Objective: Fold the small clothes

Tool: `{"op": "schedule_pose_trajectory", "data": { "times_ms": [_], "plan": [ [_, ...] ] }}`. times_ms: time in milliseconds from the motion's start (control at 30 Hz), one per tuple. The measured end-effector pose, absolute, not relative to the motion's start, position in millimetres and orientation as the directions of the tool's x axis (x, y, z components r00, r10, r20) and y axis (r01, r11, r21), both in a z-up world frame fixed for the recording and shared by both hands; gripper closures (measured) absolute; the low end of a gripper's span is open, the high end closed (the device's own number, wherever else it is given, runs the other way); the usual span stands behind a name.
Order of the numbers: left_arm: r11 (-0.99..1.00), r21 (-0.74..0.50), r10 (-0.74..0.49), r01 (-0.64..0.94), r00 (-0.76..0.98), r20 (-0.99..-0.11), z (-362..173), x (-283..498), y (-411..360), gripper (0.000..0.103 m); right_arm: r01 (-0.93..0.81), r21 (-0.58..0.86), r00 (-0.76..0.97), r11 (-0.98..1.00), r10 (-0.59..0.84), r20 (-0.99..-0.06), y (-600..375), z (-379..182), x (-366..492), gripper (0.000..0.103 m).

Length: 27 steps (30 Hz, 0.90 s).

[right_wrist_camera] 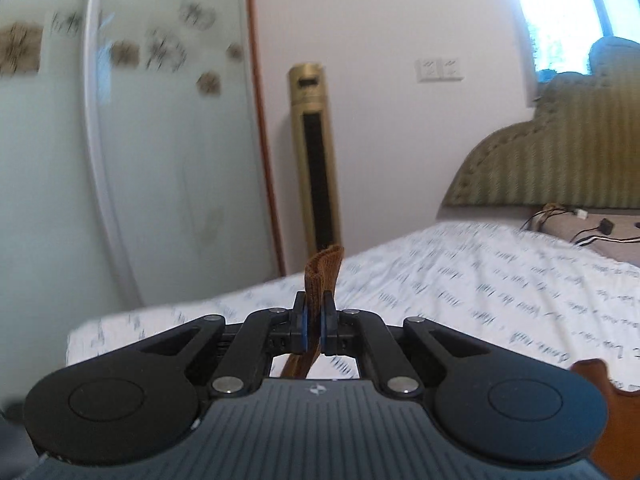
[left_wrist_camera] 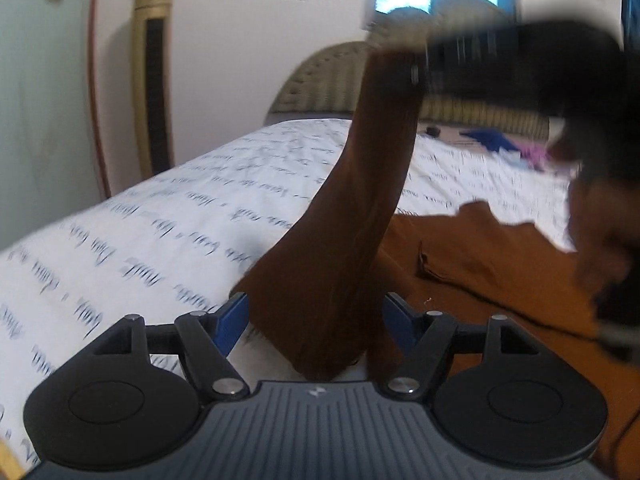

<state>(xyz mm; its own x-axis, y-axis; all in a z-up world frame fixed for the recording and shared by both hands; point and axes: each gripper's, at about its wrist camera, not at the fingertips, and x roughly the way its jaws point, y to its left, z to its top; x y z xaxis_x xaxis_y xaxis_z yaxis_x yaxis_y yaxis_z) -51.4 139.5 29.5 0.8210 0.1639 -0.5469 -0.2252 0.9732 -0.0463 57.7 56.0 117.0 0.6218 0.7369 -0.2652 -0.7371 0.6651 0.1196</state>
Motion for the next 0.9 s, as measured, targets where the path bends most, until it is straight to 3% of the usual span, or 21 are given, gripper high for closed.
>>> {"op": "schedule_pose_trajectory", "data": {
  "times_ms": [100,200,300,600,900],
  "plan": [
    [0.974,0.009,0.195,-0.227,0.815,-0.545,24.4,-34.2,125.7,0.03,-0.691,0.13,0.678,0.711,0.7,-0.223,26.6,124.9,65.8,0.096],
    [0.974,-0.012,0.178,-0.225,0.802,-0.571,23.4,-23.6,121.7,0.03,-0.626,0.157,0.736,0.763,0.646,-0.202,-8.1,126.8,84.0,0.096],
    [0.977,-0.046,0.141,-0.208,0.795,-0.59,21.5,-19.2,118.9,0.03,-0.556,0.192,0.781,0.809,0.588,-0.211,-40.1,118.8,98.2,0.096],
    [0.983,0.019,0.154,-0.182,0.766,-0.624,8.9,1.5,95.5,0.026,-0.37,0.326,0.867,0.87,0.449,-0.215,-121.0,85.9,113.2,0.096],
    [0.987,0.02,0.135,-0.16,0.748,-0.65,3.0,9.3,88.6,0.026,-0.243,0.324,0.911,0.914,0.33,-0.248,-170.5,58.4,108.3,0.096]
  ]
}}
